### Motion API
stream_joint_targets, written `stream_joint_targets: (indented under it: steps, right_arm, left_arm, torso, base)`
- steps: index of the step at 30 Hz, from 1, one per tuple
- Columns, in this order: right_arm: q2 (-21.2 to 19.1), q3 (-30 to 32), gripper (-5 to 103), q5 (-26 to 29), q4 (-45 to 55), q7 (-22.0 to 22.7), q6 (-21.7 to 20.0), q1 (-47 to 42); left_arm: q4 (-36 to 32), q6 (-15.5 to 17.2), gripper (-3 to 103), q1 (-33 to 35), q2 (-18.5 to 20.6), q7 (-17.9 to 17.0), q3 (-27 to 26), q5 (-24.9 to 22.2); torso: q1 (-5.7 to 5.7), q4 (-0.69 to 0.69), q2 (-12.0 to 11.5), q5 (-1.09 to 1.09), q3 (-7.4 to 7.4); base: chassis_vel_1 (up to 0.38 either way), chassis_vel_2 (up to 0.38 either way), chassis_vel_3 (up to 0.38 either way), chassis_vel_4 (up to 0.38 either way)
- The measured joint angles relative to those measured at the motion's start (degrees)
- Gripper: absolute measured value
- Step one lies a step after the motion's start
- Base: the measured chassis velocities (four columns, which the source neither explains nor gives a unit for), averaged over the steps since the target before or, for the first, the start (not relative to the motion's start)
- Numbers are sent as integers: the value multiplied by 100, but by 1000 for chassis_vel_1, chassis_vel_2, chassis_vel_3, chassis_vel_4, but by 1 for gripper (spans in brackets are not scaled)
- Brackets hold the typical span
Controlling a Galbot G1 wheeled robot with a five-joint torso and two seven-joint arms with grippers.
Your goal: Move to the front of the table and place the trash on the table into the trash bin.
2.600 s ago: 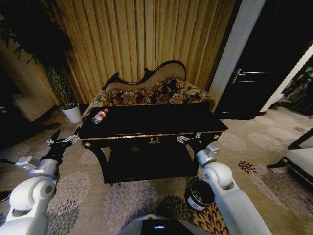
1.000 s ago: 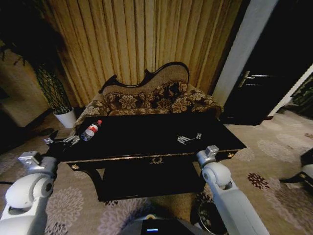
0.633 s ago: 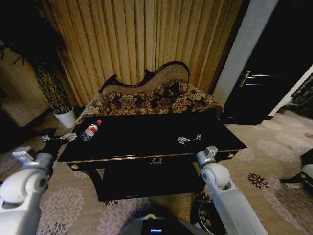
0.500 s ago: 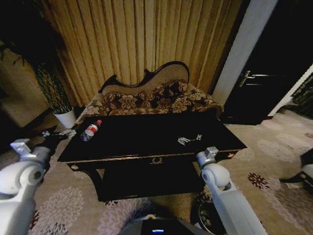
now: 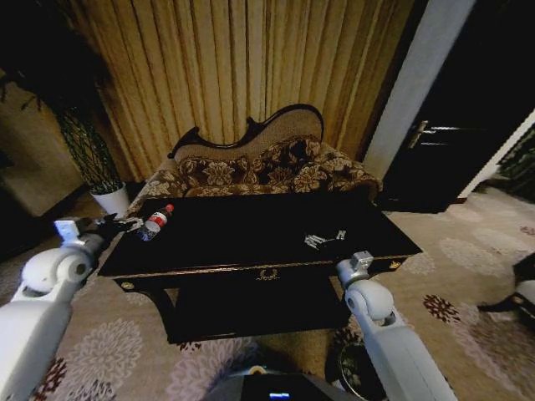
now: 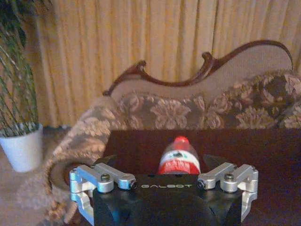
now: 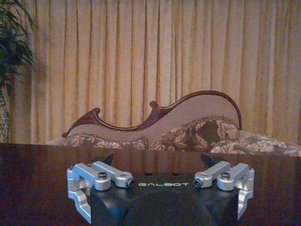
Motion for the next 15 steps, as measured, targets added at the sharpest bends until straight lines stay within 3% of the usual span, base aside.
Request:
stream_joint_targets:
  steps: [6, 15]
  right_arm:
    - [-12, 85, 100, -8, -23, 0, 62, -36]
    - [-19, 82, 100, -6, -46, 0, 65, 5]
  left_arm:
    - [300, 18, 100, -300, -166, 62, 475, 77]
    - [242, 191, 100, -342, -313, 89, 619, 185]
  torso:
    - [0, 0, 0, 0, 0]
    - [0, 0, 0, 1, 0]
  base:
    - [0, 0, 0, 0]
    - [0, 0, 0, 0]
